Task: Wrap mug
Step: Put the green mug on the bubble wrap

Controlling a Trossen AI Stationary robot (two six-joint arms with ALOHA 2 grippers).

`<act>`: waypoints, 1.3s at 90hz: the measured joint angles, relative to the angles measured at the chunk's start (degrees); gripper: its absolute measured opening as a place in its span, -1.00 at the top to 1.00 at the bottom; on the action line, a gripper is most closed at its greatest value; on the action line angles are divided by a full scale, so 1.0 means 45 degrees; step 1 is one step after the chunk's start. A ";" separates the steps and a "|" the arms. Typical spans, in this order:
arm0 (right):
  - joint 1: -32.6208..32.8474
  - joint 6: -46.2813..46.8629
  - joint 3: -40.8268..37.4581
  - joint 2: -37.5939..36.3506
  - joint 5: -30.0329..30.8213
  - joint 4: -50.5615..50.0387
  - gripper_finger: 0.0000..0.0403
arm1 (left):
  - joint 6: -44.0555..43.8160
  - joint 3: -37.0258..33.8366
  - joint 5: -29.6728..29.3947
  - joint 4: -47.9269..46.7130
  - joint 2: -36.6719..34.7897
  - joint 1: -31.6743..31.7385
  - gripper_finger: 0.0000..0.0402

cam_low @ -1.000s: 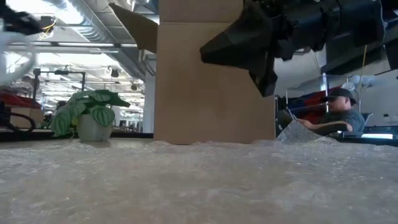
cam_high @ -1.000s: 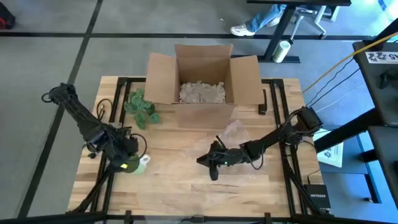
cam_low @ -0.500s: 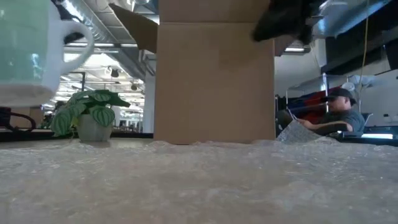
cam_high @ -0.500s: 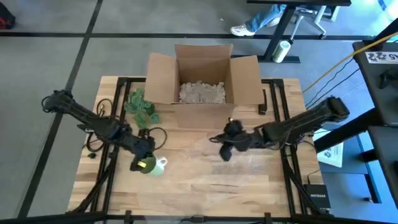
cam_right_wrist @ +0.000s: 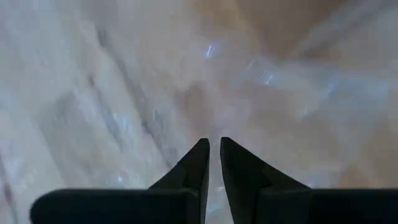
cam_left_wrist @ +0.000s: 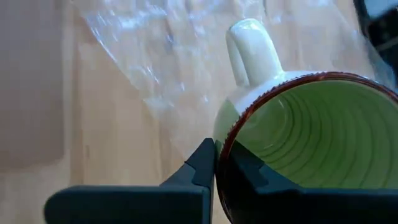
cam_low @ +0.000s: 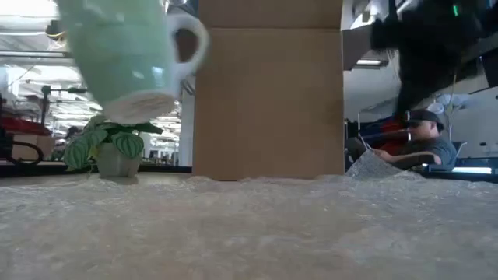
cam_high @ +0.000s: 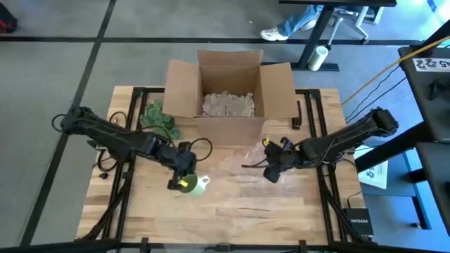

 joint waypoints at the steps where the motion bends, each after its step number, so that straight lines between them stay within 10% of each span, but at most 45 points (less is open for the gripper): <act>1: 0.0000 0.0018 -0.0185 0.0013 -0.0080 0.0276 0.87 | 0.0031 0.0000 0.0003 0.0023 0.0040 0.0056 1.00; 55: -0.0476 0.0763 -0.2290 0.0054 -0.2116 0.2169 0.87 | 0.0244 0.0000 0.0718 0.1322 0.0698 0.1283 1.00; 89: 0.0565 0.4579 -0.2290 0.0056 -0.6808 0.2566 0.87 | 0.0160 0.0000 0.0713 0.1329 0.0698 0.1137 1.00; 117: 0.2340 0.6256 -0.2153 0.0037 -0.8303 0.8664 0.97 | 0.0268 0.0000 0.0709 0.1247 0.0698 0.0917 1.00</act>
